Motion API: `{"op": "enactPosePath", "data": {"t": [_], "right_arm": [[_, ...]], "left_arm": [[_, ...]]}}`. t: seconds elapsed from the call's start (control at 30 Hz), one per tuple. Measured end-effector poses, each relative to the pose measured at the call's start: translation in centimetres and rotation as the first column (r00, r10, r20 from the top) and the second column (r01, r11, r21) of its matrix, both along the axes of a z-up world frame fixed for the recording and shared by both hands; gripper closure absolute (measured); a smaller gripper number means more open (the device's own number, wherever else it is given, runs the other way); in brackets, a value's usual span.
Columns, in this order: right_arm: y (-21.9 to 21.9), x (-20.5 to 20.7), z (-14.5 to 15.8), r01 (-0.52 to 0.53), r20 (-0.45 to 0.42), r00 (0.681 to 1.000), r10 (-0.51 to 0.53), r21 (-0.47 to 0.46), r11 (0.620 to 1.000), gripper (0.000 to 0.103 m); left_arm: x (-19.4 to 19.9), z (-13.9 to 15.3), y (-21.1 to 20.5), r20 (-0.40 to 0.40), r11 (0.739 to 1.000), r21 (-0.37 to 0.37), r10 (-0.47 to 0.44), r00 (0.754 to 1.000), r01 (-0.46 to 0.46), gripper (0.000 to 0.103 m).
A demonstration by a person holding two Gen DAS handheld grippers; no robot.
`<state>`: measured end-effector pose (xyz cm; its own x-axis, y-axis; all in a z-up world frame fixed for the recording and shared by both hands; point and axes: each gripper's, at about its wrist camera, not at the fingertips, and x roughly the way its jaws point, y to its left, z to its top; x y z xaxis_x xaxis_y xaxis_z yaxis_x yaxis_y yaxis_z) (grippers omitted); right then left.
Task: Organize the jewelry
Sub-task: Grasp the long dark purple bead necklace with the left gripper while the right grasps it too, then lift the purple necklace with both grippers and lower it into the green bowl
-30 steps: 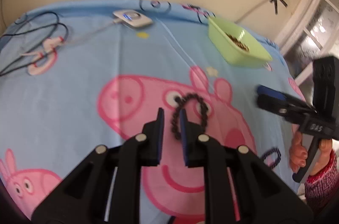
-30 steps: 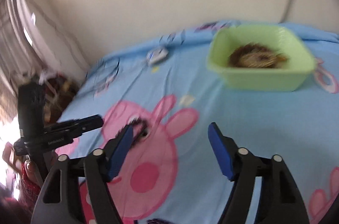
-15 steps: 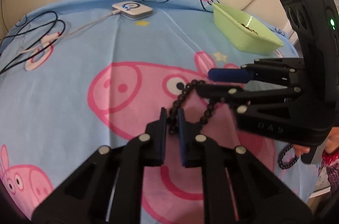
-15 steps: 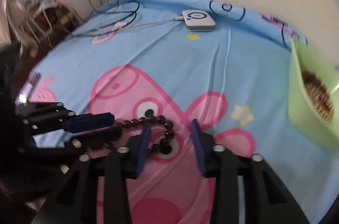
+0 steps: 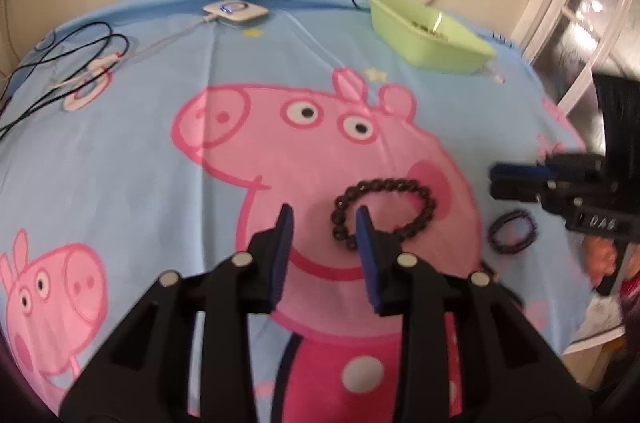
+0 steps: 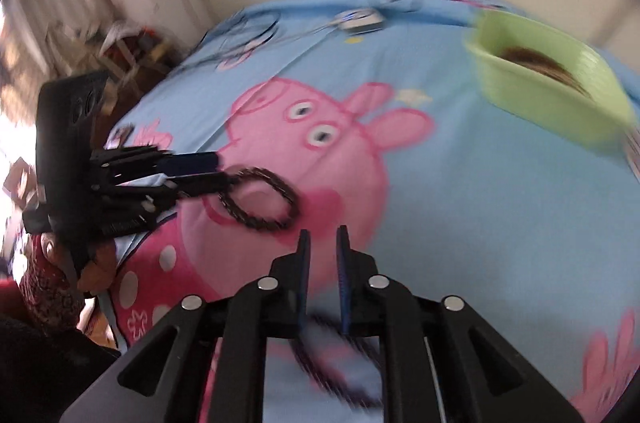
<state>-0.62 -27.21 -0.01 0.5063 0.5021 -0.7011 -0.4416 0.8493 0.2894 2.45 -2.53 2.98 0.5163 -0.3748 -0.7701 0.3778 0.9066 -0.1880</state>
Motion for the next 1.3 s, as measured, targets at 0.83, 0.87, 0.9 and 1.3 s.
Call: {"op": "enactPosePath", "data": {"t": [0.83,0.87,0.9,1.3], "right_arm": [[-2.2,-3.9,-2.9,0.130,0.092,0.987,-0.129,-0.008,0.991,0.103],[-2.3,-3.8,-2.7,0.131,0.090,0.987,-0.133,0.023,0.991,0.103],[-2.5,-3.8,-2.4,0.134,0.092,0.986,-0.139,0.055,0.989,0.103],[-4.5,0.1,3.9,0.188,0.250,0.943,-0.219,0.142,0.972,0.103]], "left_arm": [[-4.2,-1.9,-12.7,-0.018,0.944,0.047,-0.327,0.945,0.327,0.096],[-3.7,-1.8,-12.6,-0.034,0.945,0.020,-0.326,0.945,0.326,0.096],[-3.2,-1.6,-12.3,-0.041,0.948,-0.004,-0.319,0.947,0.320,0.096],[3.0,6.0,-13.6,0.085,0.949,-0.082,-0.298,0.951,0.305,0.096]]}}
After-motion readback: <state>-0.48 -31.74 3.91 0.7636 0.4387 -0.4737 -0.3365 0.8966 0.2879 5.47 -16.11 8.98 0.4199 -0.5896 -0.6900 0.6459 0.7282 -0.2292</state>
